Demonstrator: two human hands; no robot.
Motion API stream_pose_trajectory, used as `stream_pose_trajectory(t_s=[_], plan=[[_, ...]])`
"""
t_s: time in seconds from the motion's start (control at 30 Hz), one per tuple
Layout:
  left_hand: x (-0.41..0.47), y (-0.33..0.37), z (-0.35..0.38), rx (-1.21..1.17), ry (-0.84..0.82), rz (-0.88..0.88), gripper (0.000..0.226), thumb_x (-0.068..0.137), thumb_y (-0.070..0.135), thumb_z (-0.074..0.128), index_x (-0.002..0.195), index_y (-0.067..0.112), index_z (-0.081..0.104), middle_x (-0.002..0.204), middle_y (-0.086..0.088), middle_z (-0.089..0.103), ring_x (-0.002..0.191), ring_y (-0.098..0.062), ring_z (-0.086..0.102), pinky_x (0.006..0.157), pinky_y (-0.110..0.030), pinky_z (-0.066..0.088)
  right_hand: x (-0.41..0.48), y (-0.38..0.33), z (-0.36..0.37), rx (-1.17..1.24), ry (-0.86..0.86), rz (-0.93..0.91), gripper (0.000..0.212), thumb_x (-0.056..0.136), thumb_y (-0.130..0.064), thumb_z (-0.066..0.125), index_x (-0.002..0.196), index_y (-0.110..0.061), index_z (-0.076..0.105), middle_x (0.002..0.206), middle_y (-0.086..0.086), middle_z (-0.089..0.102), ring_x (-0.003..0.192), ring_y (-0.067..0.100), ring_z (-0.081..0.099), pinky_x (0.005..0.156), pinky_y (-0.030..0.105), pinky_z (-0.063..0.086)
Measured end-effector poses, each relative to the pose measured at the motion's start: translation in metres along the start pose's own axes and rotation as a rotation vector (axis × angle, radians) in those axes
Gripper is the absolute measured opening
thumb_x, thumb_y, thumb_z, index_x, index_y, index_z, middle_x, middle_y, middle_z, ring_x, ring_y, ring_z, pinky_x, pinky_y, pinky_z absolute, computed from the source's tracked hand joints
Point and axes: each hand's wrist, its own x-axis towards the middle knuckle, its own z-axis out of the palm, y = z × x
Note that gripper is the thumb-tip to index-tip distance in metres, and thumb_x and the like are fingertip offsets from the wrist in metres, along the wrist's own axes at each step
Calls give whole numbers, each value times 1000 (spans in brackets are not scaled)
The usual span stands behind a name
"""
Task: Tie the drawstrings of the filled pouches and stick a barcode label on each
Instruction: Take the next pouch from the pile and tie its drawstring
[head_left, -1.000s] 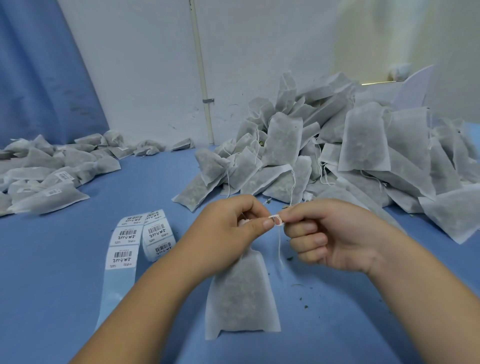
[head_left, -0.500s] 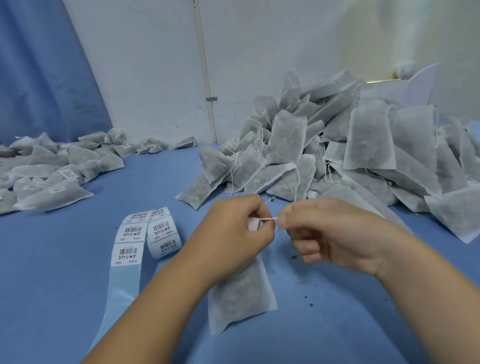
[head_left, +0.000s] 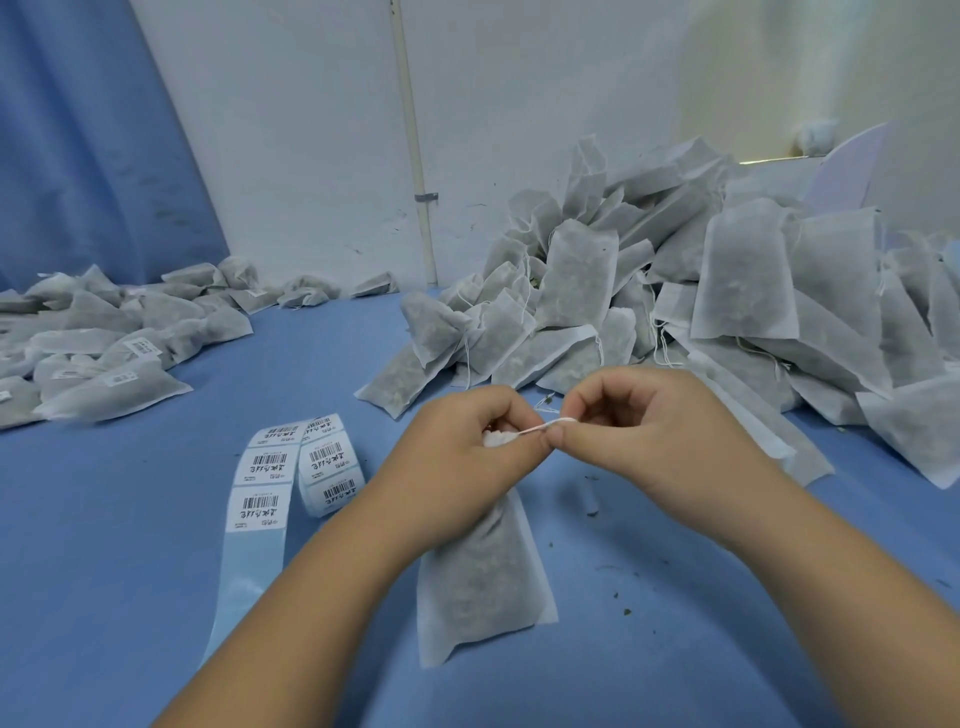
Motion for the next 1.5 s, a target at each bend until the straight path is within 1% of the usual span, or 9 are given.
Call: stream_pose_trajectory(t_s=[0.2,0.4,0.57,0.67,0.83,0.93,1.13,1.33,1.5], plan=[[0,0,-2,-105,-22,-61,15,85,28,73,71,26,67,66,13,58,57,-1,46,57,-13,36,0,1,0,-63,63,-82,11,79,-19,75,73,-30,75,64,-2,68,56,6,54,51,18,42],[0,2,-6,-258,-72,-136,18,86,27,72,70,23,67,60,11,57,57,-6,49,56,-13,39,-1,-1,0,-85,131,-75,15,81,-23,74,79,-37,78,72,-4,73,67,19,68,66,33,54],[0,0,-6,-361,-94,-143,15,87,29,71,76,20,71,57,10,55,52,-4,49,53,-11,41,0,0,0,-103,204,-80,15,81,-21,76,72,-33,77,64,-9,71,58,2,66,48,16,47],[2,0,-7,-416,-66,-124,19,85,33,72,67,27,72,60,8,55,52,-6,47,54,-13,40,2,2,-2,-136,235,-89,18,82,-18,75,69,-31,74,65,-13,70,58,-1,66,52,8,43],[7,-10,-17,-267,32,-240,17,68,35,71,59,23,62,52,7,45,48,-11,37,48,-24,29,5,7,-11,-373,209,-97,24,85,-17,71,66,-31,66,69,-23,66,62,-6,58,57,5,39],[11,-15,-24,-244,54,-295,15,62,32,67,60,19,59,47,10,40,46,-11,32,42,-20,24,7,11,-18,-472,198,-79,25,86,-17,70,65,-29,63,71,-26,63,64,-4,56,58,7,40],[12,-25,-19,-215,134,-282,21,84,26,70,64,22,65,52,10,47,41,-7,35,39,-15,26,9,18,-17,-455,198,-64,23,87,-20,69,67,-30,63,67,-23,63,63,3,58,57,11,41],[10,-25,-26,-432,-161,-312,6,72,31,70,75,27,74,72,2,59,65,-10,55,58,-17,43,11,20,-16,-311,327,-39,18,85,-16,65,69,-25,64,61,-15,61,53,3,52,52,11,40],[8,-33,-32,-365,-293,-400,24,70,37,69,90,28,79,78,10,64,73,-7,58,68,-20,44,13,16,-22,-134,373,-2,17,85,-16,66,69,-21,66,62,-3,65,54,6,54,51,14,41]])
